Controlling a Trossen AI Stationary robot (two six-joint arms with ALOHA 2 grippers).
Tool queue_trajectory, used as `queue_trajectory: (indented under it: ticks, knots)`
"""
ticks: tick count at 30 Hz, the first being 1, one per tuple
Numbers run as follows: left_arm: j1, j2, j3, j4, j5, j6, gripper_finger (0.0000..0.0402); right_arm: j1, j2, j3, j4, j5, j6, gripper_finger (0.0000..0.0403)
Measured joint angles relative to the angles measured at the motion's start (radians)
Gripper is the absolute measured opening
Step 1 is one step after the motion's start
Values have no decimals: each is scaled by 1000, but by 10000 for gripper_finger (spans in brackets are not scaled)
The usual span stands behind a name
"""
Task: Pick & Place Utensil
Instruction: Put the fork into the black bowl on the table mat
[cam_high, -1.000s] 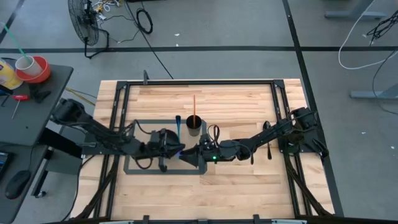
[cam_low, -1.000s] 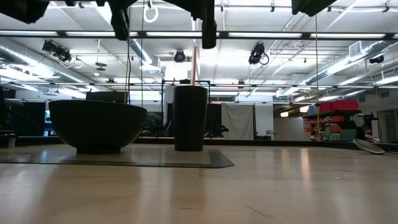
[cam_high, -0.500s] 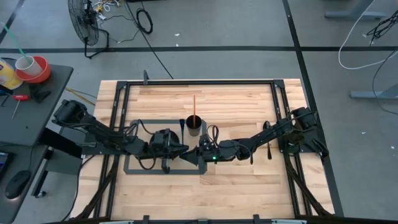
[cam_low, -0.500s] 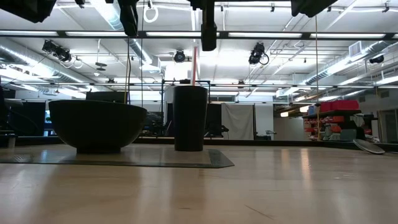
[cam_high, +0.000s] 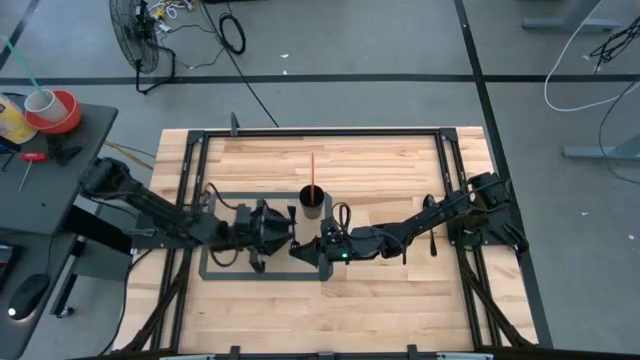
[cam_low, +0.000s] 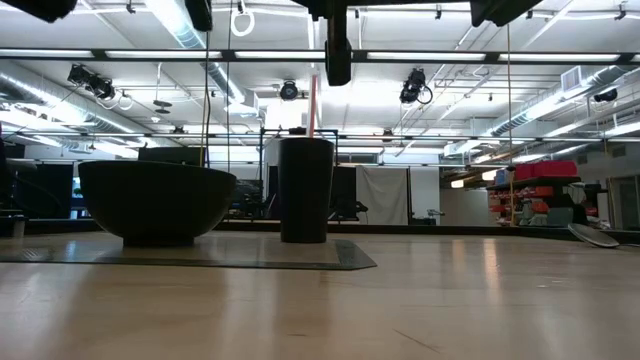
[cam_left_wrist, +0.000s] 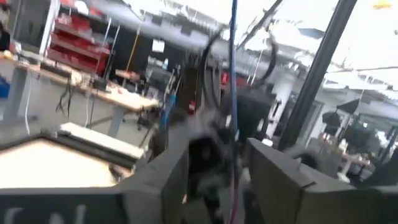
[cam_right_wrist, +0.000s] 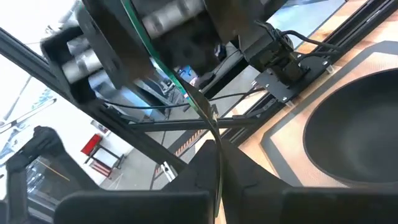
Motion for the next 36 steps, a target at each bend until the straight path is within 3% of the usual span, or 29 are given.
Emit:
queue_trajectory:
  ticks: [6,15,22,30,36]
  knots:
    - [33,-122,0,-35,3,22,202,0,0,0,0,0,-1,3]
    - [184,-136,0,-52,242,-87,198,-4,-1,0,-28,-3,25,3]
    - [219,-136,35,-64,402,-40,197,-10,-1,0,-34,-2,51,2]
    - [219,-136,36,-65,358,21,197,-11,-1,0,-37,0,44,2]
    - [254,-124,37,-63,389,-22,175,-20,-1,0,-42,0,44,2]
